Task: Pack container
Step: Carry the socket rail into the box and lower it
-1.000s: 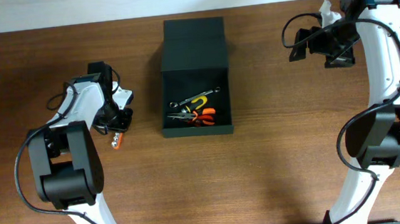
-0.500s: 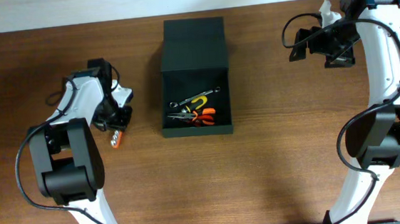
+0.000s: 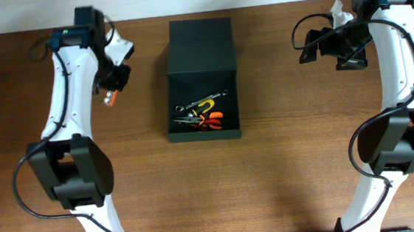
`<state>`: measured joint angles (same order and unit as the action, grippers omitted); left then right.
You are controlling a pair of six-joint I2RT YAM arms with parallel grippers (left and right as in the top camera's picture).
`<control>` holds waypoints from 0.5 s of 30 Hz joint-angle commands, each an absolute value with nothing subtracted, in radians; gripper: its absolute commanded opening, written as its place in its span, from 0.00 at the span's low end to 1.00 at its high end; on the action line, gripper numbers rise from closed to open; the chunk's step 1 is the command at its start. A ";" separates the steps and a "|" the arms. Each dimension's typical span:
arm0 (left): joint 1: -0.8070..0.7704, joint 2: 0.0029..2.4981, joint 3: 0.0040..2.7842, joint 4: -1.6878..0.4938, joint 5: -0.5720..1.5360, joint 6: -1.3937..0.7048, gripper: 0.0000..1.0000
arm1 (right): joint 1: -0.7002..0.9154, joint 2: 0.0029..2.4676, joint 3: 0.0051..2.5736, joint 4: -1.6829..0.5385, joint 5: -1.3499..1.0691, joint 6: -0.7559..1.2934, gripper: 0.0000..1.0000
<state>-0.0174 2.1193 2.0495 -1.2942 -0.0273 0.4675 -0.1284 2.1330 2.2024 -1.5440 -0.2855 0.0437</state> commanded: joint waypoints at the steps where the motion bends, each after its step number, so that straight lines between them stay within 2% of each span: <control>1: -0.110 2.112 2.167 -1.324 -0.015 0.686 0.02 | -0.125 2.135 2.197 -1.545 -0.274 0.035 0.99; 8: -0.308 2.113 2.207 -1.328 -0.015 1.053 0.02 | -0.125 2.136 2.197 -1.546 -0.274 0.035 0.99; 15: -0.416 2.140 2.204 -1.324 -0.006 1.206 0.02 | -0.125 2.136 2.197 -1.548 -0.277 0.035 0.99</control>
